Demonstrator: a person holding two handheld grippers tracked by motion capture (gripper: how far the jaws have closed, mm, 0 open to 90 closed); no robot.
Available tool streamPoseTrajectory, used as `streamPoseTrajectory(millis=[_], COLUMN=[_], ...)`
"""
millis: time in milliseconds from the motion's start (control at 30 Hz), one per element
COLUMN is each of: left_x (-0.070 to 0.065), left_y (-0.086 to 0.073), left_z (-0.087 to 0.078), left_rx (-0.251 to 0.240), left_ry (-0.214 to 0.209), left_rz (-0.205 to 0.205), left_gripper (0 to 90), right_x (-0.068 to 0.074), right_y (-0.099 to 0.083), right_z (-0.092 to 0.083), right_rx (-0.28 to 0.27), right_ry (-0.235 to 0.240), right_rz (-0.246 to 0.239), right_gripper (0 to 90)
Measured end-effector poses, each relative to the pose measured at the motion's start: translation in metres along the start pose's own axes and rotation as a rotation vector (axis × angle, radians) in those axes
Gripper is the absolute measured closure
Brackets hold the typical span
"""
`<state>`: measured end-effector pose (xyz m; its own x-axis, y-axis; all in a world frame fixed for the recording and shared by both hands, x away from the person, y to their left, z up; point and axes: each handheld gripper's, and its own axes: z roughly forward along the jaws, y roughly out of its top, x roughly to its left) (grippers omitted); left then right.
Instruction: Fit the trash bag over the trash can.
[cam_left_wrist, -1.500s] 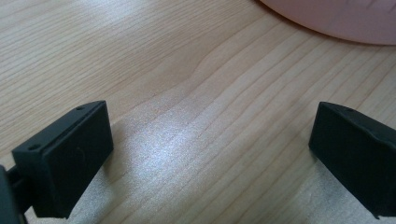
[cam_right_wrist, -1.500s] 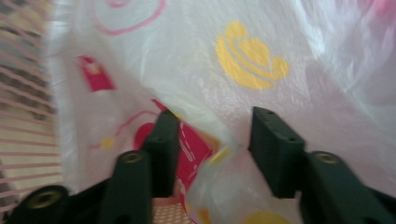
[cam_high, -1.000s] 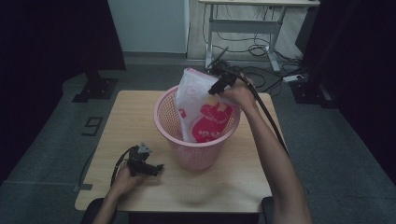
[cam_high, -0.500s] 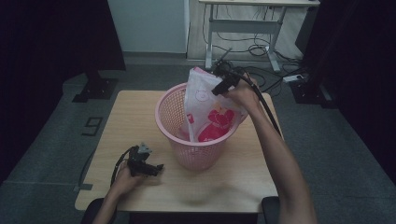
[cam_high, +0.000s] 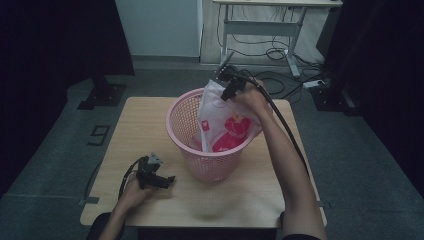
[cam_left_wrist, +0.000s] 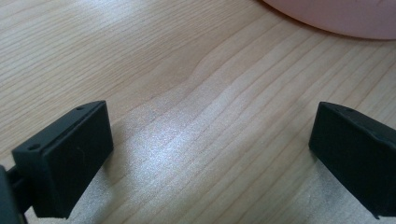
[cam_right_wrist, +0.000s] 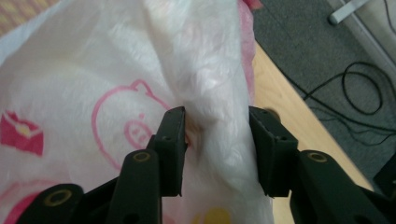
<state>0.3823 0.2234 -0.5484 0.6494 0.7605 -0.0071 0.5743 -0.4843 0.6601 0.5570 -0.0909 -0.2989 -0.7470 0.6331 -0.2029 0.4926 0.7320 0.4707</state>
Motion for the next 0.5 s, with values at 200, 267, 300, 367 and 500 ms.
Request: streamPoseTrajectory(millis=[200, 267, 300, 367, 500], left_x=[0.0, 0.0, 0.0, 0.0, 0.0], left_y=[0.0, 0.0, 0.0, 0.0, 0.0], left_z=[0.0, 0.0, 0.0, 0.0, 0.0], left_rx=[-0.001, -0.001, -0.001, -0.001, -0.001], left_ry=[-0.001, -0.001, -0.001, -0.001, 0.0], left_rz=[0.001, 0.001, 0.0, 0.0, -0.002], left_gripper=[0.0, 0.0, 0.0, 0.0, 0.0], right_x=[-0.005, -0.003, -0.001, 0.001, -0.001], right_y=[-0.043, -0.057, -0.069, -0.078, -0.077], right_z=[-0.019, -0.027, -0.034, -0.041, -0.062], right_rx=[0.02, 0.028, 0.046, 0.066, -0.046], right_ry=[0.006, 0.017, 0.033, 0.05, 0.028], right_rz=[0.085, 0.101, 0.102, 0.09, 0.074], right_gripper=[58.7, 56.3, 51.8, 43.3, 30.1])
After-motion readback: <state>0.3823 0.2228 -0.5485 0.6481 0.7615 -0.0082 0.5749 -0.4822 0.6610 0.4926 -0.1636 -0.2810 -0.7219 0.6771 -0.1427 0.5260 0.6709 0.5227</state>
